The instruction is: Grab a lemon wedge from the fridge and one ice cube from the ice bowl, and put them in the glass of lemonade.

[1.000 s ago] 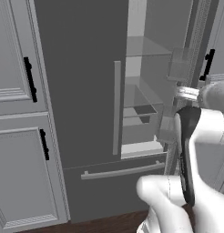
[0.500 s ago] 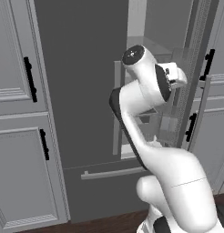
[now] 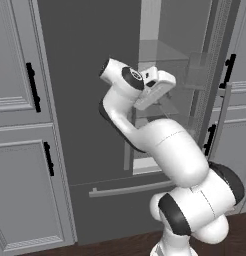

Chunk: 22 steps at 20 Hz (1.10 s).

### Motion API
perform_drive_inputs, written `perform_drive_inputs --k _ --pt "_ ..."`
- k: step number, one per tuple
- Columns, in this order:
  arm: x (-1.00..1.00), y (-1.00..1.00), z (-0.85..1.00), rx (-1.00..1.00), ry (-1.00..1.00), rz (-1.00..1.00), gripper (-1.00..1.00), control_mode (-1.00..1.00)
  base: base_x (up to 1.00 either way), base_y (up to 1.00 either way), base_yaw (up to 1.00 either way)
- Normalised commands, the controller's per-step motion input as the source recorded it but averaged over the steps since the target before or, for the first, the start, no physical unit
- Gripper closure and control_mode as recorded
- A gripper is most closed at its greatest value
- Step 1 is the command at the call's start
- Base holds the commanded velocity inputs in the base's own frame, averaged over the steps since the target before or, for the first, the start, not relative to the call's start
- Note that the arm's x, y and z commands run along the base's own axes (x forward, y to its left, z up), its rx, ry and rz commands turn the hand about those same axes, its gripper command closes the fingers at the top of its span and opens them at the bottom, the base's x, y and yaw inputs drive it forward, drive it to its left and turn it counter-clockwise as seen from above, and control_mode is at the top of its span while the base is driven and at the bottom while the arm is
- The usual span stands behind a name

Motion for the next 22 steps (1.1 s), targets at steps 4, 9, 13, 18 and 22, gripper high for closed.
perform_drive_inputs --k 4,9,13,18,22 --pt "0.52 -0.43 -0.78 -0.26 0.02 -0.08 -1.00 -1.00 0.00 0.00 0.00" --pt "0.04 -0.72 -0.56 -0.13 0.03 -0.05 -1.00 -1.00 0.00 0.00 0.00" --pt "0.00 -0.76 -0.12 -0.05 0.08 -0.12 -1.00 -1.00 0.00 0.00 0.00" --pt "-0.08 -0.96 -0.01 -0.02 0.04 -0.13 -1.00 -1.00 0.00 0.00 0.00" --pt "-0.38 -1.00 -0.04 0.00 0.01 -0.15 -1.00 -1.00 0.00 0.00 0.00"
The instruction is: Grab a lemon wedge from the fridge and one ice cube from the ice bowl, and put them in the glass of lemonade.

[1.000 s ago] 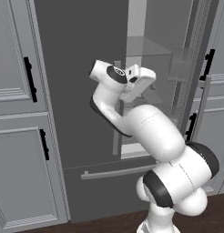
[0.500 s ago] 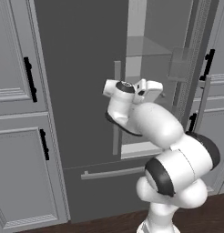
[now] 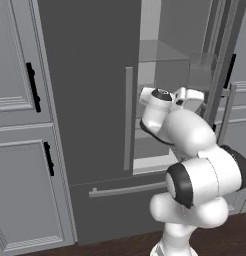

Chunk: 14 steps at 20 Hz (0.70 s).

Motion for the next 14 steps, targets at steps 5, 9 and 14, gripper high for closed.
perform_drive_inputs --k 5,9,14 --pt "-0.40 -1.00 -0.01 0.00 0.00 -0.16 -1.00 -1.00 0.00 0.00 0.00" --pt "-0.22 -1.00 0.05 0.00 -0.01 -0.09 -1.00 -1.00 0.00 0.00 0.00" --pt "-0.47 -0.41 0.37 0.00 -0.09 0.02 -1.00 -1.00 0.00 0.00 0.00"
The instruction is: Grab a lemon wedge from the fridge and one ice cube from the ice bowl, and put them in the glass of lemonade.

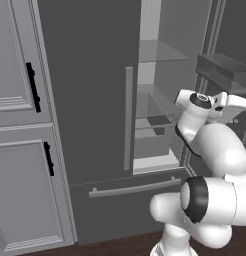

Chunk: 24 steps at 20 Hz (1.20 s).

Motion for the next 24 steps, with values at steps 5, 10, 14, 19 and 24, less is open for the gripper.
perform_drive_inputs --k 5,10,14,19,24 --pt "-0.73 0.92 0.31 0.00 -0.24 0.24 -1.00 -1.00 0.00 0.00 0.00" --pt "-0.13 0.95 0.00 0.42 -0.33 0.38 -1.00 -1.00 0.00 0.00 0.00" --pt "0.20 0.60 0.29 0.55 -0.05 0.57 -1.00 -1.00 0.00 0.00 0.00" --pt "0.05 0.54 0.29 0.46 0.11 0.68 -1.00 -1.00 0.00 0.00 0.00" --pt "0.04 0.66 0.12 0.44 0.07 0.63 -1.00 -1.00 0.00 0.00 0.00"
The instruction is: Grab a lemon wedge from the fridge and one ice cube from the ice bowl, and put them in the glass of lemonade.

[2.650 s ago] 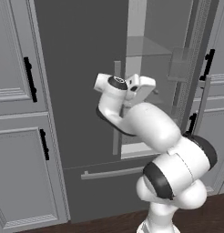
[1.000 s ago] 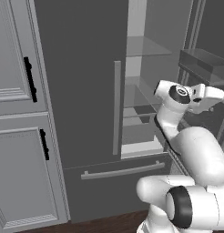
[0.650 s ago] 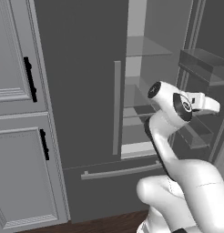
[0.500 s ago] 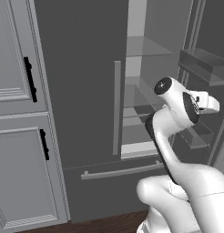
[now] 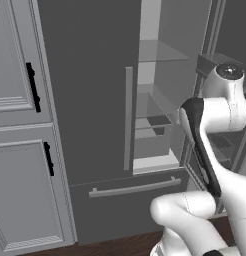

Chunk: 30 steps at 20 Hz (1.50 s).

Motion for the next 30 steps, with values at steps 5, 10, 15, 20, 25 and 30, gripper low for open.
perform_drive_inputs --k 5,10,15,20,25,30 --pt "0.43 0.85 0.19 0.32 -0.19 0.23 -1.00 -1.00 0.00 0.00 0.00" --pt "0.94 1.00 0.05 0.06 -0.03 -0.01 -1.00 -1.00 0.00 0.00 0.00" --pt "0.91 0.74 -0.18 -0.04 0.03 -0.12 -1.00 -1.00 0.00 0.00 0.00" --pt "0.82 0.30 -0.10 -0.15 0.06 -0.16 -1.00 -1.00 0.00 0.00 0.00" --pt "1.00 0.26 -0.23 -0.02 0.04 -0.02 -1.00 -1.00 0.00 0.00 0.00" --pt "0.63 -0.01 -0.39 0.00 0.08 0.02 -1.00 -1.00 0.00 0.00 0.00"
